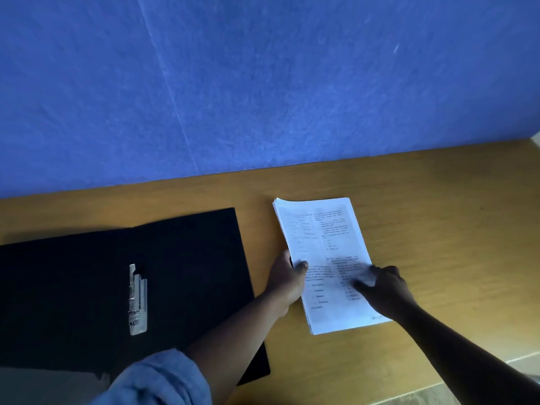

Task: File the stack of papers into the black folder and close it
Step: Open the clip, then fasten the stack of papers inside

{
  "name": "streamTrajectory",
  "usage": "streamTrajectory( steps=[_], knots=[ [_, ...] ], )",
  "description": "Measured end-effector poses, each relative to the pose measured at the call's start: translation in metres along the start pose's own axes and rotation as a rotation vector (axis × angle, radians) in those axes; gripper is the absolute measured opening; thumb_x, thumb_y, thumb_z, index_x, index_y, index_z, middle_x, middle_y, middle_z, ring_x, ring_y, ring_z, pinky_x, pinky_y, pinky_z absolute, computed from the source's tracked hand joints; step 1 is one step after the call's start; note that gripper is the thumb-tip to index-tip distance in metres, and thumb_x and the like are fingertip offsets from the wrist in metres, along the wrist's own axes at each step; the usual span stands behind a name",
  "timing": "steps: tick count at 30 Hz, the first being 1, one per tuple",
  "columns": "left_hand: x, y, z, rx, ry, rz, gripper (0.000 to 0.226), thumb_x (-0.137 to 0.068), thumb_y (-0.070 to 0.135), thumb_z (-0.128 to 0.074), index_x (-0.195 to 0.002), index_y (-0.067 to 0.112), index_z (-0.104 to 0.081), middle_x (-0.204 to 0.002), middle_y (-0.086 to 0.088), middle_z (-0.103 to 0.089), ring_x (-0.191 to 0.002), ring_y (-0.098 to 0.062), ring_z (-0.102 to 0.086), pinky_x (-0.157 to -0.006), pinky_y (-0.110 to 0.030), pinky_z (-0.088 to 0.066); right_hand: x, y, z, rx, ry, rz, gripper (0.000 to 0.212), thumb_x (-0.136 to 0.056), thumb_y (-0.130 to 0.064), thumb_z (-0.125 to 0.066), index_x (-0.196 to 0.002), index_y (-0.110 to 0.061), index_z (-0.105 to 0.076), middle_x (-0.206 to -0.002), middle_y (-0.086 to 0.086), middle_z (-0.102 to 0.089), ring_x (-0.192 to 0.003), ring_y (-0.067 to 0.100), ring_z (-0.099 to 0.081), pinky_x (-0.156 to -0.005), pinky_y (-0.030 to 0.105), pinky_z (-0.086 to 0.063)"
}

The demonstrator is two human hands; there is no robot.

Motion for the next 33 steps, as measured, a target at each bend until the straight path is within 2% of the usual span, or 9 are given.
streamTrajectory(
  steps=[5,7,10,15,18,22,25,27,33],
  knots=[
    [0.016,0.000,0.018,0.155,-0.031,-0.050,0.026,-0.096,0.024,-0.056,-0.117,0.038,-0.059,-0.108,0.016,-0.072,-0.096,-0.005,-0.070,-0.079,-0.029,-0.057,0.001,0.008,0.008,-0.480,0.037,-0.094,0.037,-0.087,-0.042,-0.066,-0.108,-0.011,-0.070,-0.091,0.006,-0.070,-0.077,0.024,-0.062,-0.063,0.030,-0.046],
    [0.024,-0.005,0.037,0.222,-0.019,-0.048,0.029,-0.092,0.021,-0.056,-0.106,0.044,-0.064,-0.101,0.017,-0.075,-0.091,-0.005,-0.072,-0.077,-0.033,-0.059,0.009,0.003,-0.014,-0.766,-0.147,-0.175,0.032,-0.088,-0.040,-0.065,-0.102,-0.011,-0.073,-0.084,0.003,-0.071,-0.072,0.021,-0.058,-0.064,0.033,-0.042],
    [0.035,-0.018,0.070,0.281,0.029,-0.027,0.030,-0.085,0.013,-0.054,-0.092,0.038,-0.070,-0.095,0.009,-0.078,-0.086,-0.012,-0.075,-0.070,-0.032,-0.058,0.029,-0.016,-0.047,-0.925,-0.426,-0.209,0.039,-0.085,-0.046,-0.067,-0.102,-0.012,-0.074,-0.092,0.005,-0.072,-0.071,0.019,-0.058,-0.056,0.029,-0.040],
    [0.058,-0.044,0.116,0.222,0.078,0.009,0.027,-0.085,0.016,-0.058,-0.101,0.036,-0.065,-0.092,0.013,-0.076,-0.081,-0.007,-0.074,-0.060,-0.022,-0.056,0.065,-0.060,-0.094,-1.102,-0.721,-0.163,0.042,-0.091,-0.033,-0.064,-0.116,0.000,-0.070,-0.117,0.022,-0.070,-0.106,0.040,-0.067,-0.086,0.046,-0.055],
    [0.073,-0.053,0.142,0.056,0.168,-0.017,0.032,-0.088,0.017,-0.054,-0.112,0.038,-0.058,-0.100,0.015,-0.073,-0.083,-0.003,-0.071,-0.065,-0.023,-0.054,0.071,-0.086,-0.099,-1.063,-0.595,-0.025,0.036,-0.088,-0.023,-0.067,-0.116,0.000,-0.069,-0.116,0.025,-0.071,-0.105,0.044,-0.067,-0.087,0.053,-0.056],
    [0.098,-0.050,0.183,-0.244,0.404,-0.168,0.042,-0.095,0.024,-0.050,-0.136,0.032,-0.047,-0.112,0.012,-0.071,-0.091,-0.010,-0.068,-0.074,-0.028,-0.054,0.082,-0.129,-0.087,-0.889,-0.300,0.211,0.020,-0.093,-0.015,-0.062,-0.108,-0.011,-0.075,-0.099,0.007,-0.079,-0.092,0.027,-0.073,-0.079,0.039,-0.055],
    [0.113,-0.050,0.205,-0.075,0.444,-0.250,0.031,-0.092,0.015,-0.057,-0.118,0.031,-0.059,-0.097,0.016,-0.073,-0.084,-0.012,-0.069,-0.070,-0.034,-0.057,0.094,-0.155,-0.083,-0.921,-0.219,0.286,0.020,-0.095,-0.013,-0.060,-0.105,-0.018,-0.076,-0.096,0.001,-0.080,-0.088,0.022,-0.075,-0.073,0.035,-0.056],
    [0.119,-0.050,0.218,0.149,0.393,-0.254,0.030,-0.086,0.005,-0.063,-0.101,0.031,-0.064,-0.093,0.007,-0.076,-0.088,-0.020,-0.072,-0.071,-0.035,-0.061,0.102,-0.173,-0.077,-0.998,-0.204,0.344,0.022,-0.096,-0.012,-0.058,-0.108,-0.018,-0.075,-0.099,0.004,-0.079,-0.088,0.024,-0.075,-0.070,0.033,-0.059],
    [0.144,-0.002,0.259,0.431,0.319,-0.515,0.038,-0.082,-0.002,-0.073,-0.105,0.029,-0.073,-0.109,0.003,-0.076,-0.104,-0.018,-0.071,-0.079,-0.027,-0.058,0.133,-0.235,-0.045,-1.052,-0.183,0.621,0.026,-0.092,-0.024,-0.059,-0.113,-0.020,-0.073,-0.107,0.003,-0.077,-0.094,0.018,-0.074,-0.070,0.024,-0.057]
  ],
)
Point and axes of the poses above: each hand's wrist, its own x-axis away from the middle knuckle, its own z-axis out of the back of the hand, y = z × x, the point moved 10 cm from there along -x, towards the middle knuckle
